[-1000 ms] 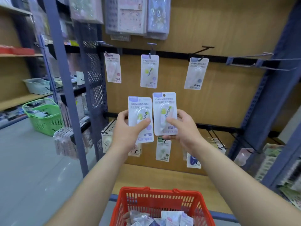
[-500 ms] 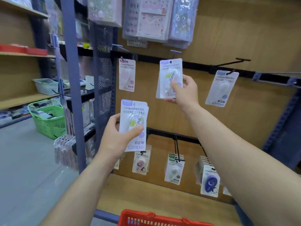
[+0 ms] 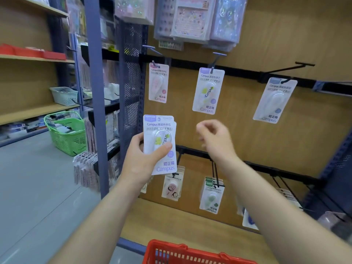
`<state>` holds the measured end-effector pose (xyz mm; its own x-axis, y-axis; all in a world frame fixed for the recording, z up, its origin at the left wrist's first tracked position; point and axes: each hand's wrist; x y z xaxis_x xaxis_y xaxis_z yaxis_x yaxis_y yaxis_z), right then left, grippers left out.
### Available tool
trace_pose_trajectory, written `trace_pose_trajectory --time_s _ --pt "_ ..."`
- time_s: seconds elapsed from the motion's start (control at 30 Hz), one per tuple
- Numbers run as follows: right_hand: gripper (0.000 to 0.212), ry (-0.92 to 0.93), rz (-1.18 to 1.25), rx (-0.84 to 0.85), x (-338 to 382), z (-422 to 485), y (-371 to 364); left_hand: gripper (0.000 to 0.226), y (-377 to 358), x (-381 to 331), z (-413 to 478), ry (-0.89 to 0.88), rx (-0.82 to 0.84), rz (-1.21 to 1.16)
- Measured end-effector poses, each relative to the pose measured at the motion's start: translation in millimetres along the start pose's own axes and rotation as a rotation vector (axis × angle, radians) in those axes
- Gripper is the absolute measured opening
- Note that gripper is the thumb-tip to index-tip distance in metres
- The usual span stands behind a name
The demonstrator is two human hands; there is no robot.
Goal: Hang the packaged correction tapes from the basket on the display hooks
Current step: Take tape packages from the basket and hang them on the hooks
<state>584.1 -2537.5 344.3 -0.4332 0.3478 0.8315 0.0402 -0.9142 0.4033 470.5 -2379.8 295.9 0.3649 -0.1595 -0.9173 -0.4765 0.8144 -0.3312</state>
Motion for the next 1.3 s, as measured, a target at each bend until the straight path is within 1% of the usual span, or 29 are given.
trace_pose_trajectory --time_s 0.03,0.07,0.1,0.17,0.27,0.4,0.5,0.63,0.67,0.7,0.77,0.8,0.83,0.9,0.97,1.07,1.13,1.2,1.3 --pt "0.006 -0.012 0.070 0.152 -1 -19 -6 0.063 0 1 -1 0.013 -0.004 -0.004" --pt "0.009 -0.013 0.106 0.281 -3 -35 -11 0.064 1 2 -1 0.022 -0.006 -0.004" --pt "0.013 -0.003 0.112 0.367 -4 -47 -16 0.063 0 3 -2 0.029 -0.005 -0.005" --pt "0.018 0.027 0.119 0.419 -5 -62 -23 0.063 0 5 -4 0.041 0.002 -0.017" --pt "0.024 0.020 0.187 0.389 -4 -66 -27 0.072 -2 5 -8 0.056 0.009 -0.022" --pt "0.021 0.026 0.170 0.346 -3 -61 -27 0.062 -8 1 -11 0.040 0.033 -0.029" --pt "0.019 0.027 0.235 0.312 -3 -58 -25 0.063 -10 -1 -11 0.020 0.073 -0.031" --pt "0.020 0.018 0.222 0.315 -6 -55 -25 0.078 -9 -2 -10 0.003 0.097 -0.025" --pt "0.019 0.001 0.238 0.309 -6 -55 -26 0.077 -9 -2 -9 0.007 0.094 -0.033" --pt "0.017 -0.018 0.258 0.296 -6 -55 -27 0.070 -8 -2 -8 0.015 0.090 -0.050" --pt "0.017 -0.059 0.296 0.269 -7 -55 -28 0.049 -7 -1 -7 0.034 0.068 -0.087" --pt "0.017 -0.079 0.310 0.263 -7 -55 -29 0.042 -6 -1 -6 0.037 0.048 -0.079" --pt "0.017 -0.092 0.317 0.264 -8 -56 -29 0.041 -5 0 -6 0.030 0.028 -0.052" --pt "0.017 -0.098 0.310 0.280 -8 -55 -29 0.045 -3 3 -4 0.012 -0.003 -0.005" --pt "0.014 -0.100 0.322 0.301 -6 -56 -28 0.054 -2 6 -3 -0.011 -0.011 0.033" --pt "0.021 -0.102 0.347 0.335 -2 -56 -27 0.064 -1 8 -3 -0.041 -0.017 0.088" --pt "0.025 -0.099 0.317 0.338 -2 -54 -26 0.069 -1 8 -3 -0.040 -0.019 0.097" --pt "0.025 -0.076 0.252 0.302 -3 -49 -25 0.068 -1 7 -1 -0.035 -0.024 0.101" --pt "0.016 -0.018 0.234 0.169 1 -28 -19 0.050 -1 6 1 -0.037 -0.026 0.110"
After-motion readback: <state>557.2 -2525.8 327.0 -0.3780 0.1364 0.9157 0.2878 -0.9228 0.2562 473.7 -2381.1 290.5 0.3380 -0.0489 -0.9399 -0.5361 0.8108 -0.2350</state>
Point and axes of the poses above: each hand's wrist, its own z-axis towards the middle knuckle, its own y-axis out of the back of the hand, x = y × z, and after that the axes turned 9 degrees about -z, right-handed
